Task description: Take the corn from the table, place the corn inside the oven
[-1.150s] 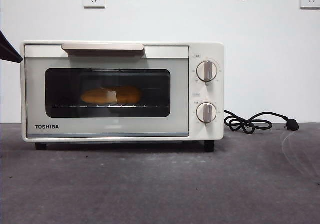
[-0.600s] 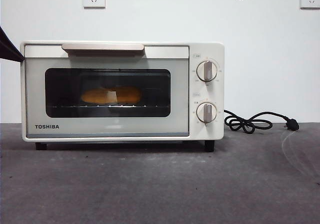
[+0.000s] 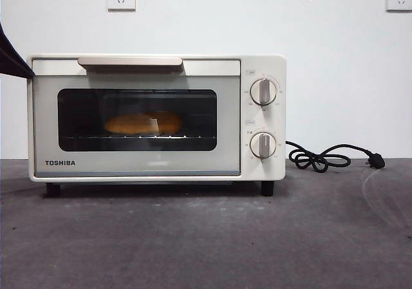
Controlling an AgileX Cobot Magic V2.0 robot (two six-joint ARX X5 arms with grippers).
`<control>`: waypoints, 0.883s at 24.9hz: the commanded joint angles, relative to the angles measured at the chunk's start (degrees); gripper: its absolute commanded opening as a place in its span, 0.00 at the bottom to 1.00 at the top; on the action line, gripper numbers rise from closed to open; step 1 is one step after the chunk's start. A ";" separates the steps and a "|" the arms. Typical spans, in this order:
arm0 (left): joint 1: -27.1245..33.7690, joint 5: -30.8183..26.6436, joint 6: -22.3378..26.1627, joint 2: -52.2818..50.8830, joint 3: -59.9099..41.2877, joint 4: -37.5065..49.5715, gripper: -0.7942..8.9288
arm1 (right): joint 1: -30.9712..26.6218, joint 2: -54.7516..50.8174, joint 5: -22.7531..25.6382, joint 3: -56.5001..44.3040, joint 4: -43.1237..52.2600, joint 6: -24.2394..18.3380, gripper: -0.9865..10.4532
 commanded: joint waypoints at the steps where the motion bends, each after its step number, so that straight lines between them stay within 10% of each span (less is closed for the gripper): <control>1: 0.04 -0.61 -0.72 0.07 0.00 1.49 0.07 | -0.04 0.35 -0.11 -0.02 0.15 0.33 0.08; 17: -5.22 -0.68 8.94 -7.72 0.00 -14.84 0.07 | -0.04 0.35 -0.09 -0.02 0.79 0.33 0.08; 22: -9.97 -8.90 7.48 -18.27 0.00 -16.11 0.07 | -0.04 0.35 -0.09 -0.04 1.99 0.35 0.08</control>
